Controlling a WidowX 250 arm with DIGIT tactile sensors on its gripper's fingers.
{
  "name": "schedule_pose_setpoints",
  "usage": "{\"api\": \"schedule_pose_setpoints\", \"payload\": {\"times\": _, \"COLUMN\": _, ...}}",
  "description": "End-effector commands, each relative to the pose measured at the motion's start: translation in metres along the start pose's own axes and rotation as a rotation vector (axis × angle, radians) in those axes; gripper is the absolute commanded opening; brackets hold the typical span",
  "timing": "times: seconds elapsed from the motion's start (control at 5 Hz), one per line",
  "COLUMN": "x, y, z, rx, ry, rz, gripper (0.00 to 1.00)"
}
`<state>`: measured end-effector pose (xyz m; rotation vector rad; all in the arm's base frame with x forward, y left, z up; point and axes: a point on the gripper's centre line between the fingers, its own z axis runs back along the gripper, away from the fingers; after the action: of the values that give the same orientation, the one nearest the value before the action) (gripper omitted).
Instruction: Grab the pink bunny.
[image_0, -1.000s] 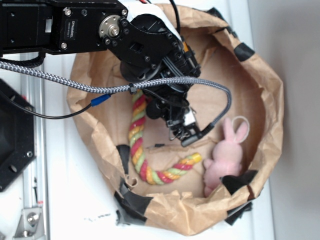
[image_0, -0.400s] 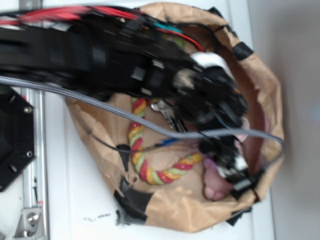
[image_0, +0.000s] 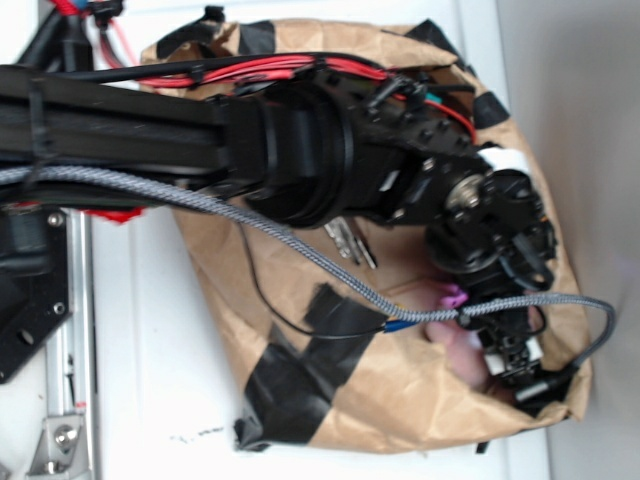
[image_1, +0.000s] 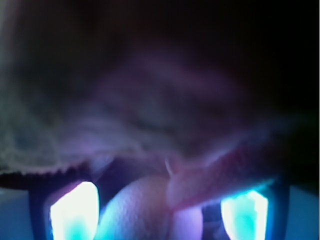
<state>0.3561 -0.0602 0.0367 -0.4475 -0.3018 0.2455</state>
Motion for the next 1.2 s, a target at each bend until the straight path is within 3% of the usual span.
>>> {"api": "schedule_pose_setpoints", "payload": {"times": 0.0, "x": -0.010, "y": 0.000, "z": -0.001, "rx": 0.058, "ry": 0.121, "rz": -0.058, "gripper": 0.00}}
{"api": "schedule_pose_setpoints", "payload": {"times": 0.4, "x": -0.007, "y": 0.026, "z": 0.057, "rx": 0.111, "ry": 0.065, "rz": -0.057, "gripper": 0.00}}
{"api": "schedule_pose_setpoints", "payload": {"times": 0.6, "x": -0.013, "y": 0.043, "z": 0.104, "rx": 0.220, "ry": 0.027, "rz": -0.113, "gripper": 0.00}}
{"api": "schedule_pose_setpoints", "payload": {"times": 0.8, "x": -0.012, "y": 0.040, "z": 0.162, "rx": 0.385, "ry": 0.090, "rz": -0.236, "gripper": 0.00}}
{"api": "schedule_pose_setpoints", "payload": {"times": 1.0, "x": -0.016, "y": 0.022, "z": 0.197, "rx": 0.478, "ry": 0.098, "rz": -0.242, "gripper": 0.00}}
